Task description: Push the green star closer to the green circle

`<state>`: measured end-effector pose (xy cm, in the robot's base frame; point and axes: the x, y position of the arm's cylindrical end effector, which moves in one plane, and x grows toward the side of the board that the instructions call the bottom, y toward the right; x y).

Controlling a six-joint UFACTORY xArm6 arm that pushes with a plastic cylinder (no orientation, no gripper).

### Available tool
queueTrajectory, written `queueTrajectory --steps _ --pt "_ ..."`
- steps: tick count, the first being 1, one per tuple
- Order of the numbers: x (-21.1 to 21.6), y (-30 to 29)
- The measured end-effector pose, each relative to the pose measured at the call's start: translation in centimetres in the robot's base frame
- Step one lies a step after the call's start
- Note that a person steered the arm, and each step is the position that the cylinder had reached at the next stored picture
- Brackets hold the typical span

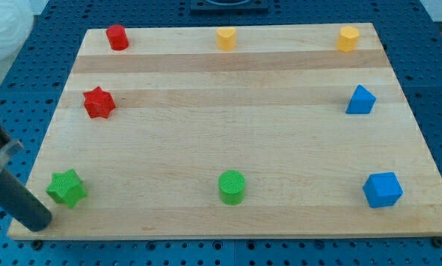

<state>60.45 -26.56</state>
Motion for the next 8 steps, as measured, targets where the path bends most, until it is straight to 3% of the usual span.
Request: queueTrajectory --steps 2,4,6,8 --pt "-1.8 0.3" --pt "-4.2 4.5" --pt "-10.1 5.4" --pt "-14.6 10.0"
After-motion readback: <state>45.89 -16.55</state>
